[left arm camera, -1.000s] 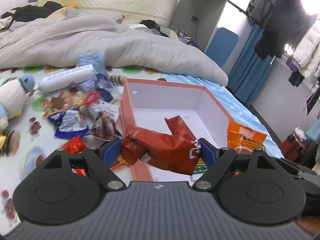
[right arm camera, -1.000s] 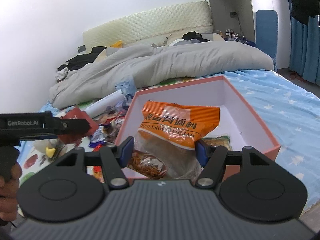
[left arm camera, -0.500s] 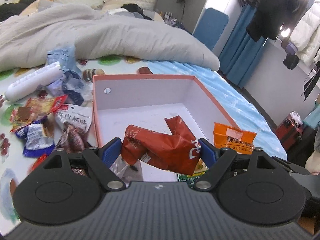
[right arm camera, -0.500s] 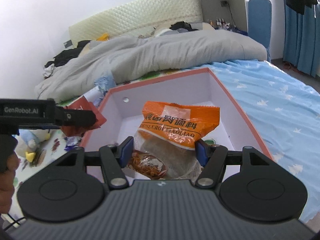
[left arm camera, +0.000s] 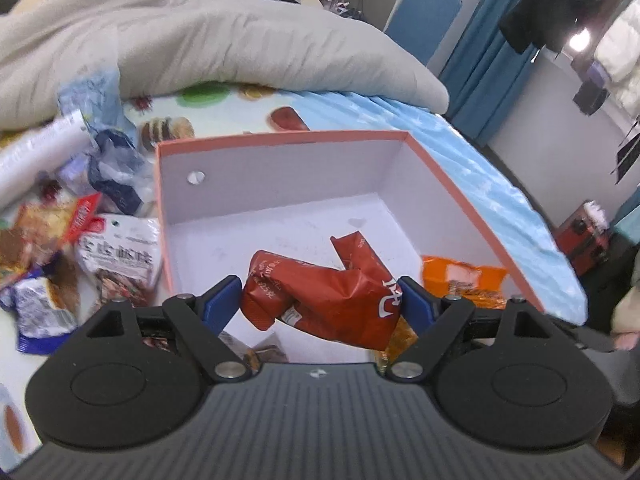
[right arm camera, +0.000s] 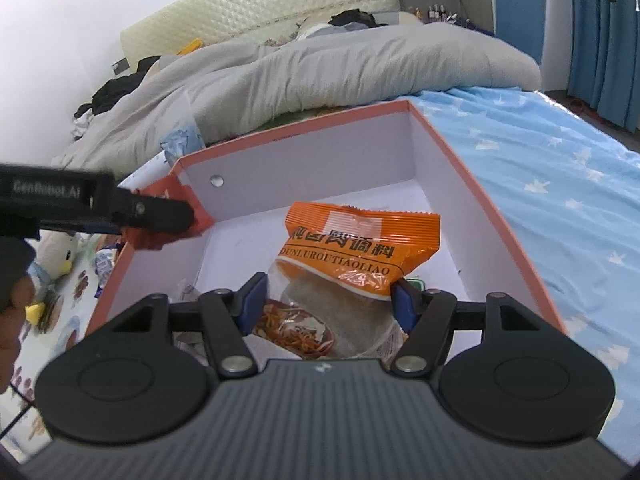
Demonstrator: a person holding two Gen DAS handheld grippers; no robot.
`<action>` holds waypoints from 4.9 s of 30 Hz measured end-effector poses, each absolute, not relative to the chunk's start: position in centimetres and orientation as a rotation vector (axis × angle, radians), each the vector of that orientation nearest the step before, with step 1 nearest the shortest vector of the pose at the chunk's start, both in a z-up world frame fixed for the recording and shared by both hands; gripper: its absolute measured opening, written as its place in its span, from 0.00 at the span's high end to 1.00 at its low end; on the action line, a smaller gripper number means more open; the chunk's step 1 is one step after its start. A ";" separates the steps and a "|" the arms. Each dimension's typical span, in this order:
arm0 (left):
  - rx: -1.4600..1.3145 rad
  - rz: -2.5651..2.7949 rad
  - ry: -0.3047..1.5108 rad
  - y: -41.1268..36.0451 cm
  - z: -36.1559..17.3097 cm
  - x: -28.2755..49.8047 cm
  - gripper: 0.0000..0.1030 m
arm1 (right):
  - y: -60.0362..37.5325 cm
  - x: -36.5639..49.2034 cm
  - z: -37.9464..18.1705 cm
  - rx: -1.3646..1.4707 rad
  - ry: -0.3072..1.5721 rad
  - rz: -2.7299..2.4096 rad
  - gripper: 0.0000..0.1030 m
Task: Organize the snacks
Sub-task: 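Lower the red crumpled bag into the box with the left tool while the right tool lowers the orange bag, then move both tools away from the box back toward the snack pile, then grasp the red foil-wrapped candy with the left tool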
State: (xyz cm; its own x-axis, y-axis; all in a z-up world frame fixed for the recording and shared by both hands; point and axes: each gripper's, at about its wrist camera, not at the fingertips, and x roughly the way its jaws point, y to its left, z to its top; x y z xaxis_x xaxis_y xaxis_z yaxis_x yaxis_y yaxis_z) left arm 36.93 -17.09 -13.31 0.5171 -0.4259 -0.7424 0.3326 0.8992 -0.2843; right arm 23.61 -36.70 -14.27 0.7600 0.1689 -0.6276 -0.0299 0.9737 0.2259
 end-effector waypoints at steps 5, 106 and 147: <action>-0.043 -0.450 0.933 -17.6 -13.4 36.8 0.12 | -36.8 24.1 -14.3 0.205 0.704 0.096 0.17; -0.470 -0.188 0.806 11.4 -19.6 17.8 0.12 | -14.7 7.2 -16.3 0.194 0.553 0.208 0.38; -0.403 -0.313 0.807 8.2 -27.0 33.5 0.33 | -8.9 18.5 -23.9 -0.140 0.677 0.330 0.48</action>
